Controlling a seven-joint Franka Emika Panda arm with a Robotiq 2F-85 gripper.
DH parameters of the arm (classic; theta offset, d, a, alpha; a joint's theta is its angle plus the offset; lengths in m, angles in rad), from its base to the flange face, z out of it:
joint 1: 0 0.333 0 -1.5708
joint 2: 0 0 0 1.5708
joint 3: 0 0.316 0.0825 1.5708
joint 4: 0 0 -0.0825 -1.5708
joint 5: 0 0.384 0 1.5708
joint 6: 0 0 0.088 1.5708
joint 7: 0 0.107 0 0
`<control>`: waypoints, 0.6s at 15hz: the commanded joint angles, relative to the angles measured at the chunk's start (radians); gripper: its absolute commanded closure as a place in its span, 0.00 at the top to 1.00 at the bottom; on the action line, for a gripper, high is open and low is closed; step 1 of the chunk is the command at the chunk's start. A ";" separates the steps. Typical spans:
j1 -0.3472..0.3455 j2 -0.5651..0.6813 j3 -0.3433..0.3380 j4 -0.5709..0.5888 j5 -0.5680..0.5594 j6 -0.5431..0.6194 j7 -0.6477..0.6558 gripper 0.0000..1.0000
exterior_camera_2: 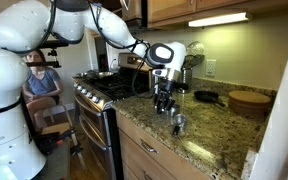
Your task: Unstack the silver measuring cups
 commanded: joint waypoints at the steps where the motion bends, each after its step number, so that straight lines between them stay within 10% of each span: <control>1: 0.031 0.006 -0.031 -0.024 0.027 0.023 0.000 0.06; 5: 0.034 0.003 -0.032 -0.023 0.019 0.023 0.000 0.06; 7: 0.032 0.002 -0.031 -0.021 0.020 0.021 0.000 0.36; 9: 0.031 -0.001 -0.034 -0.019 0.017 0.019 0.000 0.47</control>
